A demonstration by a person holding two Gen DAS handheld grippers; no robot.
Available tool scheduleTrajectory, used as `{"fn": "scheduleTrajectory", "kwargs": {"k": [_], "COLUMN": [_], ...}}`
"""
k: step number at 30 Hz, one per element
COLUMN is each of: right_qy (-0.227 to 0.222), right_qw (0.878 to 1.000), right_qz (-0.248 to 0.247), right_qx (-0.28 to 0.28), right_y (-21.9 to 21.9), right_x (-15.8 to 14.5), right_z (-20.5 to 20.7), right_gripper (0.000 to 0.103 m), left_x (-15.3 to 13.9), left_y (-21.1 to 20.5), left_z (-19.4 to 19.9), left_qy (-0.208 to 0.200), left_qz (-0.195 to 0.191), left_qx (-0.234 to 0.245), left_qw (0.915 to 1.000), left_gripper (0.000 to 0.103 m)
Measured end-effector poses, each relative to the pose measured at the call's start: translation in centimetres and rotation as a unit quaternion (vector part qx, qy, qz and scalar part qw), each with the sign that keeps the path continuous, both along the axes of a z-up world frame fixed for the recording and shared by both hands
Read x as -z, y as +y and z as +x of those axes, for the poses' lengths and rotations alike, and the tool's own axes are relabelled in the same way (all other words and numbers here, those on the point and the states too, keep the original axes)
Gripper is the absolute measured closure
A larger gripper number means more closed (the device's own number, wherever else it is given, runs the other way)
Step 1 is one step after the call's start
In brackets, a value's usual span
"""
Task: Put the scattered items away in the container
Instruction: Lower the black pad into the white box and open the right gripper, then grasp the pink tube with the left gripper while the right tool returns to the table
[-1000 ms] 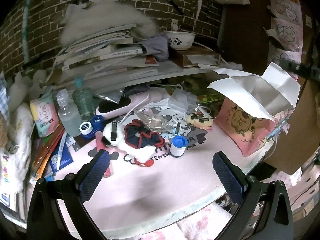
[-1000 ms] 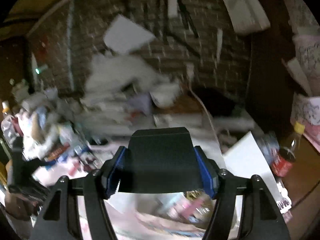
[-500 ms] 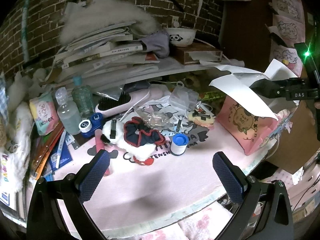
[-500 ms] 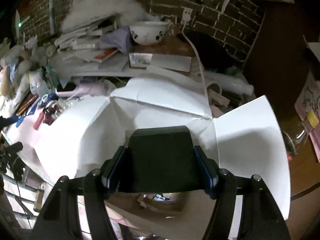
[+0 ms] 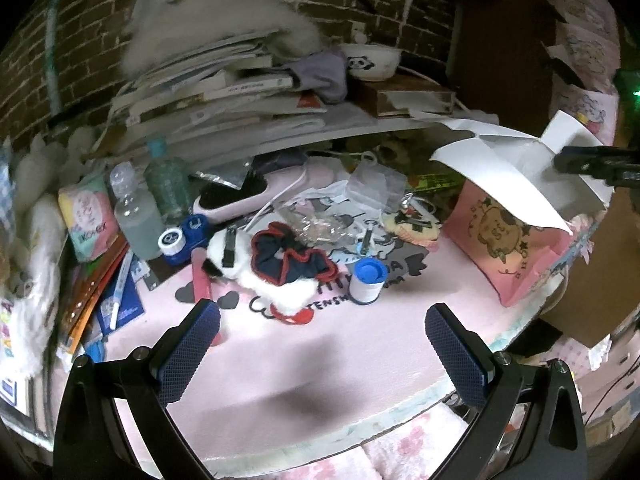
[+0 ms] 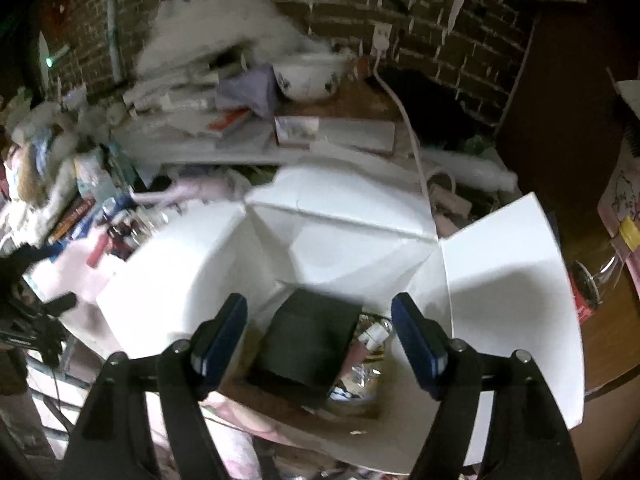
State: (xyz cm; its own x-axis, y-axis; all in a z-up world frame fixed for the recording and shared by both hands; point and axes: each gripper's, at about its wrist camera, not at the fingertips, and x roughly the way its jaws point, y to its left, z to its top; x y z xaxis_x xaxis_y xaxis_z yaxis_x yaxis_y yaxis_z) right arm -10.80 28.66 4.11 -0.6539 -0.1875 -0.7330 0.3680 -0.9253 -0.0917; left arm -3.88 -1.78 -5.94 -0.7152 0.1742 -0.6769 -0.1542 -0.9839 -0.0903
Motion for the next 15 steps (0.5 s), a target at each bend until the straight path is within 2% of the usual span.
{"fn": "scheduleTrajectory", "kwargs": {"k": [3,5,8,11,15], "right_qy": [0.039,0.072,0.112,0.133,0.135], "right_qw": [0.999,0.995,0.981,0.968,0.956], "right_qz": [-0.023,-0.064,-0.125,-0.151,-0.159], "right_qx": [-0.009,-0.035,-0.096,-0.149,-0.206], "right_y": [-0.6,-1.4,-3.5,-6.5,-10.7], "right_x": [-1.3,-2.6,-4.0,-4.4,-3.4], "right_z": [1.4,2.9,5.3,7.3,8.9], "right_gripper": [0.021,0.019,0.018,0.018,0.018], "left_x": [0.4,0.6,1.1,1.7,2.8], "left_y": [-1.2,-2.0,-3.3,-4.2,-5.3], "left_z": [0.0,0.1,0.4,0.8,0.7], "left_qy": [0.0,0.002,0.003,0.006,0.005], "left_qz": [0.007,0.015,0.022,0.016,0.016], "left_qx": [-0.019,-0.027,-0.042,-0.053,-0.064], "left_qw": [0.9998,0.9995,0.9988,0.9985,0.9978], "left_gripper": [0.0,0.0,0.0,0.001,0.001]}}
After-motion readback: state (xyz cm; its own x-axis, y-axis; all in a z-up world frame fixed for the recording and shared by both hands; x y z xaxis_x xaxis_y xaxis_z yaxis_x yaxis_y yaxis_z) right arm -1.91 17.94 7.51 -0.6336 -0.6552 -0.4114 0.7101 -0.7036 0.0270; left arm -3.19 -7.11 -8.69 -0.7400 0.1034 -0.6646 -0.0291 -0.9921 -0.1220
